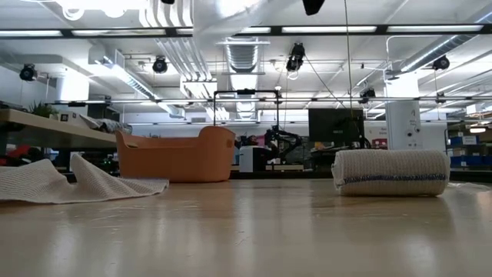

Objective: Roll bandage
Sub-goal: Put the white rolled bandage into the transparent zip bag

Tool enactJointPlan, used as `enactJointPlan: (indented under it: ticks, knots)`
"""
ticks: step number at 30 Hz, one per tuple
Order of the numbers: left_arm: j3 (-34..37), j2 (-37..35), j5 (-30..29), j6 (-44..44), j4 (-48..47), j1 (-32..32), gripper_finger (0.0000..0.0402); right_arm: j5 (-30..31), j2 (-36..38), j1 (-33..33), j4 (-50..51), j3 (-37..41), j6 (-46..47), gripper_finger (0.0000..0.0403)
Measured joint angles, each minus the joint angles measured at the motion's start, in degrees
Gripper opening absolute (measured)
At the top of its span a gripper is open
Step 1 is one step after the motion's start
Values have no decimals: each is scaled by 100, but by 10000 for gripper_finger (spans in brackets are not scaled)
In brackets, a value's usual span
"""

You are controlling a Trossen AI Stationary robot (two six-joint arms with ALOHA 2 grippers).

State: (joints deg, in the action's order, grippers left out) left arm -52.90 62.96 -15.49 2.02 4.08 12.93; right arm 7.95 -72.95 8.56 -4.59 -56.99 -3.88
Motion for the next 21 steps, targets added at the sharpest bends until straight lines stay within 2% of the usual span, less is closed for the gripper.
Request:
enactJointPlan:
  ticks: [2, 7, 9, 13, 16, 21]
  knots:
    - [2, 21, -3, 0, 4, 0, 19, -71, 0, -7, -114, 0, 25, 1]
    - [2, -42, -44, 51, 31, 0, 21, -1150, 1, 12, 27, 0, -127, 1]
    - [2, -108, -27, 68, 41, 7, 20, -987, 7, 17, 91, 0, -116, 1]
    - [0, -133, 127, 107, 64, 33, 21, -61, 7, -5, 161, 0, 15, 2]
    - [0, -148, 152, 128, 46, 49, 20, -41, 27, -7, 244, -1, 27, 20]
    - [2, -335, 153, 155, -363, 63, 18, 22, 289, 6, 1163, -198, 191, 86]
